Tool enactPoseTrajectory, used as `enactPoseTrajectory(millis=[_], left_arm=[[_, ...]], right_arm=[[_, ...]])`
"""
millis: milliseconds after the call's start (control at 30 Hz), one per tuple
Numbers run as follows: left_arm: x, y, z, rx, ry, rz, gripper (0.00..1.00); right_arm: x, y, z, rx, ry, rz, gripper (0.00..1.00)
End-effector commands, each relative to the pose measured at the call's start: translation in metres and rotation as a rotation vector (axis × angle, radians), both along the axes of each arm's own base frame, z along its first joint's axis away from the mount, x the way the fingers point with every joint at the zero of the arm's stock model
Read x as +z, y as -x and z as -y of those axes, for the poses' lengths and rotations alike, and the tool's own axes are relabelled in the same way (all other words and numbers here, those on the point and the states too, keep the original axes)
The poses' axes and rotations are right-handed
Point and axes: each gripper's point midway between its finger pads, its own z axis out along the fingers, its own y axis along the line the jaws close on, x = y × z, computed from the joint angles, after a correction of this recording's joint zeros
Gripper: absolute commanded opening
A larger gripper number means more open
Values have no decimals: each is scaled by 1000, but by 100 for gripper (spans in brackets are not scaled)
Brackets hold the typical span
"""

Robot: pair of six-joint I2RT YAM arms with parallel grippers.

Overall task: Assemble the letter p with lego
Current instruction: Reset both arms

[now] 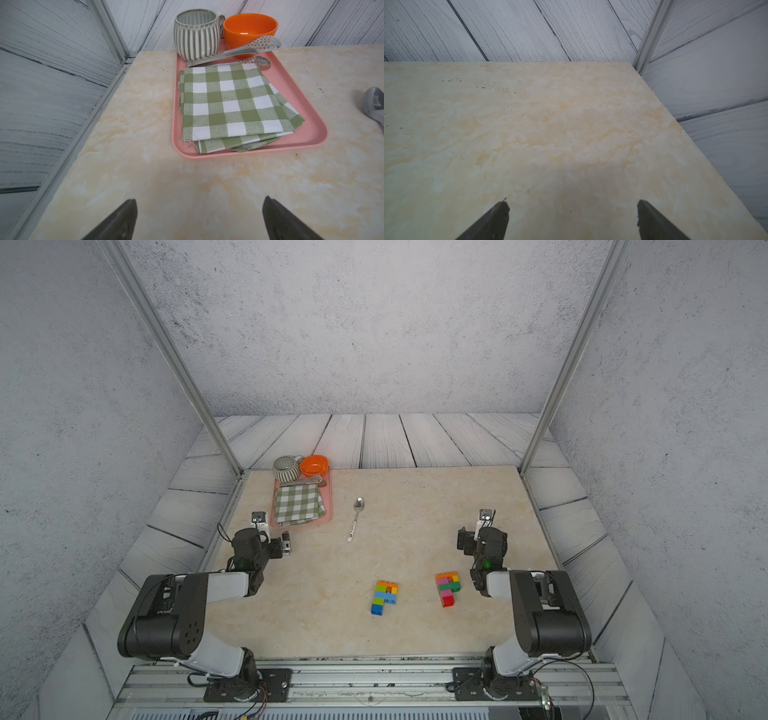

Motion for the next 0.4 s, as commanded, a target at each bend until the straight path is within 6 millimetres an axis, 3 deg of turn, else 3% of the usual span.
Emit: enactPoseTrajectory(millis=[0, 367], left_arm=[[14, -6, -2, -3, -5, 42, 98], [14, -6, -2, -5, -5, 42, 98]], right_arm=[[-3, 2, 0, -1, -10, -12, 99], [-2, 2, -1, 5, -9, -12, 99]])
